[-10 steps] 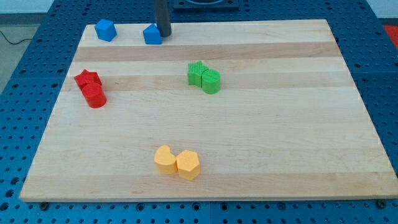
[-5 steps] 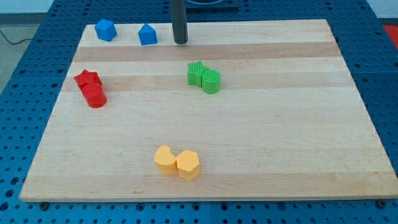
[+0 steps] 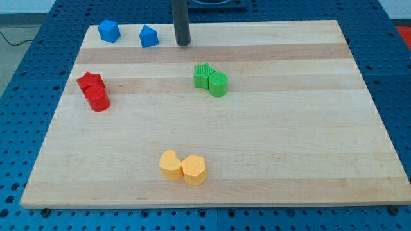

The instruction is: Move blue triangle towards blue cube

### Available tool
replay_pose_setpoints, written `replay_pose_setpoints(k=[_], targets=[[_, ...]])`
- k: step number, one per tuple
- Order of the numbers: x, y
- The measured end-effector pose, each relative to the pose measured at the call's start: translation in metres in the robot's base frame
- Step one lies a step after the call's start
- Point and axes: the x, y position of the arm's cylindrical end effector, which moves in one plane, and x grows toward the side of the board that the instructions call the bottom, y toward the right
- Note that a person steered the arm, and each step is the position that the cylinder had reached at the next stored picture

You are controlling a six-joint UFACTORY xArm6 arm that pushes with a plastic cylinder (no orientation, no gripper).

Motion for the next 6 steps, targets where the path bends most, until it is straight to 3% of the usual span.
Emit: replay_pose_setpoints(k=[1, 4, 6], targets=[[0.004, -0.039], [-0.039, -0.097], [-0.037, -0.073]])
